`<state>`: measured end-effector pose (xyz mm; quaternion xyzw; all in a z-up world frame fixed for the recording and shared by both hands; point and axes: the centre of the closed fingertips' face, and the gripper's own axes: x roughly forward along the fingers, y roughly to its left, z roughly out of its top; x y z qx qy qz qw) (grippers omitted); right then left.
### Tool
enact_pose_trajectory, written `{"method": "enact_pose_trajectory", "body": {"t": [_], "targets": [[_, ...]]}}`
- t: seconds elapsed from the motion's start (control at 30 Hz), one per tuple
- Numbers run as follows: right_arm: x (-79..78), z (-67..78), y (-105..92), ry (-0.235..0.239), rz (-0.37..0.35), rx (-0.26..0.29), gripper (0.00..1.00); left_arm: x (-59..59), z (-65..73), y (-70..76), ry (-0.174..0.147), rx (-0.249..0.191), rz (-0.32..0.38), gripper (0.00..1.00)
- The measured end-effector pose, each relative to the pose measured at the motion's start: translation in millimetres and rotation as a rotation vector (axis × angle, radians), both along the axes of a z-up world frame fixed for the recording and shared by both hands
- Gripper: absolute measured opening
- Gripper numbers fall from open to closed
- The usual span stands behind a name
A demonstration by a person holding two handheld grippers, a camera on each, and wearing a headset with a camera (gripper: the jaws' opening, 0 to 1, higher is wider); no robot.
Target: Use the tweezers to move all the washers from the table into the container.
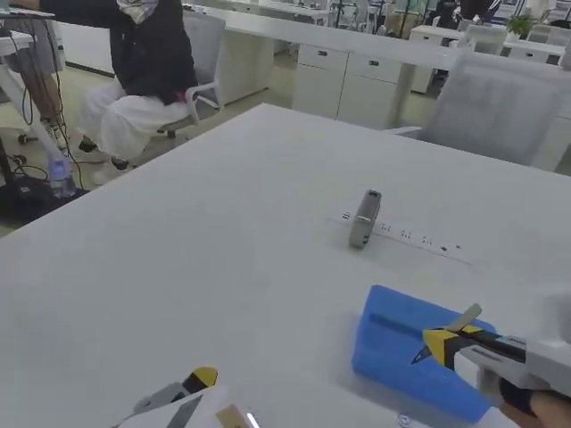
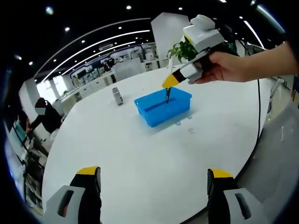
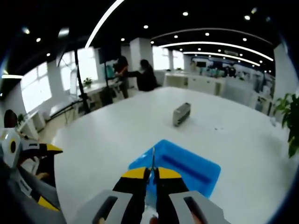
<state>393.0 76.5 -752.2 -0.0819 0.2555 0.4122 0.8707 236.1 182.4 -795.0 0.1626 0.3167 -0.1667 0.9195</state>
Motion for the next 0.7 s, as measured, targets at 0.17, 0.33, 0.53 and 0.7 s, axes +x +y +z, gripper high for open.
{"method": "enact_pose_trajectory", "body": {"t": [0.17,0.33,0.53,0.7], "targets": [[-12.8,-4.5,-1.7,0.019,0.006,0.009,0.03,0.0,-0.3,0.2,0.002,0.000,0.000,0.97],[-23.4,-24.9,-1.0,0.055,0.016,-0.018,0.03,-0.2,-0.9,0.1,0.003,0.005,-0.003,0.97],[-27.9,-48.9,-5.0,0.073,0.014,-0.072,0.03,-0.4,-1.7,0.9,0.008,0.004,0.001,0.96],[-25.8,-54.1,-6.0,0.084,-0.002,-0.059,0.04,-0.9,-2.4,0.9,0.012,0.006,0.001,0.96]]}}
